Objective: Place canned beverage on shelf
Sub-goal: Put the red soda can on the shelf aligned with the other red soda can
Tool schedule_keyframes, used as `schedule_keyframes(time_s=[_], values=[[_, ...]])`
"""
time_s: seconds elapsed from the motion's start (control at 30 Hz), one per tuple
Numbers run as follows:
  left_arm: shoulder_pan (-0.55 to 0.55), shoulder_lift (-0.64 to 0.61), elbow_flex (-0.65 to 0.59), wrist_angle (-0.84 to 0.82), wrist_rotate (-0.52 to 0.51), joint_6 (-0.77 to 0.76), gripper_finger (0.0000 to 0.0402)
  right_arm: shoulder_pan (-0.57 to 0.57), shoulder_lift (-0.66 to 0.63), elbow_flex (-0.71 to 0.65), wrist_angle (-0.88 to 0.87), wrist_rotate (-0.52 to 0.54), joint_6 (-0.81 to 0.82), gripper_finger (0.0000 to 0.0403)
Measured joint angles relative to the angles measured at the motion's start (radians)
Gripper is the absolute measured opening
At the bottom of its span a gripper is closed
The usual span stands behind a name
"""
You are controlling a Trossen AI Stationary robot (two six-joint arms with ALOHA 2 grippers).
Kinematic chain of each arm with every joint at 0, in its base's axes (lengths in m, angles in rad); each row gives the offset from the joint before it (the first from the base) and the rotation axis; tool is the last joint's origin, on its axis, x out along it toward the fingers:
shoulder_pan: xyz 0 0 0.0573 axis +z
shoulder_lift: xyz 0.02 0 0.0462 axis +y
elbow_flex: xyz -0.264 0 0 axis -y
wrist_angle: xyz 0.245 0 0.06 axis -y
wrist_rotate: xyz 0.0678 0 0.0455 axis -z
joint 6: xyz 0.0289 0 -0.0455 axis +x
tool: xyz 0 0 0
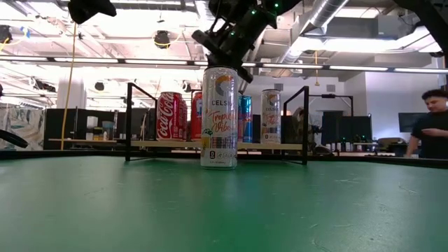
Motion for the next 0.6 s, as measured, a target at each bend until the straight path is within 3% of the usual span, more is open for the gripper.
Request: schedule_keyframes(time_s=[0.6], values=[[0.000,0.000,0.000,-0.001,0.007,-0.009,0.0010,-0.038,-0.001,0.000,0.063,0.006,0.014,0.0022]])
